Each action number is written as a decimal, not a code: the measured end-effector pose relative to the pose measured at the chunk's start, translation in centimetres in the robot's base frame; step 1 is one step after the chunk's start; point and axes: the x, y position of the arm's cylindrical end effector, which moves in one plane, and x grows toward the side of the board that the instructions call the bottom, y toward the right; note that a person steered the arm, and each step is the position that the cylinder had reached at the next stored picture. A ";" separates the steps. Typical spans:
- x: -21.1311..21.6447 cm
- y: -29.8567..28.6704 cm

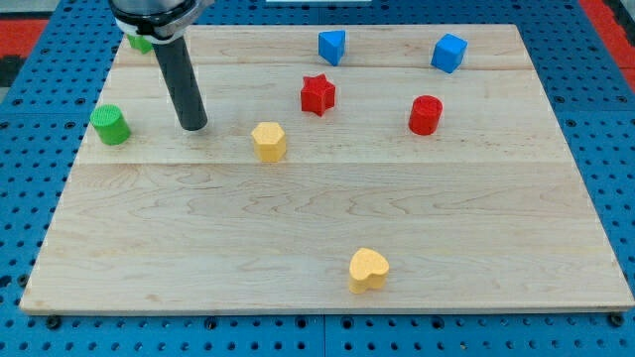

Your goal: Move the yellow hexagon to the right side of the red star

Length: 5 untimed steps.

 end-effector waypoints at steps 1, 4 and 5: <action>-2.0 3.4; 4.2 5.6; 3.8 15.7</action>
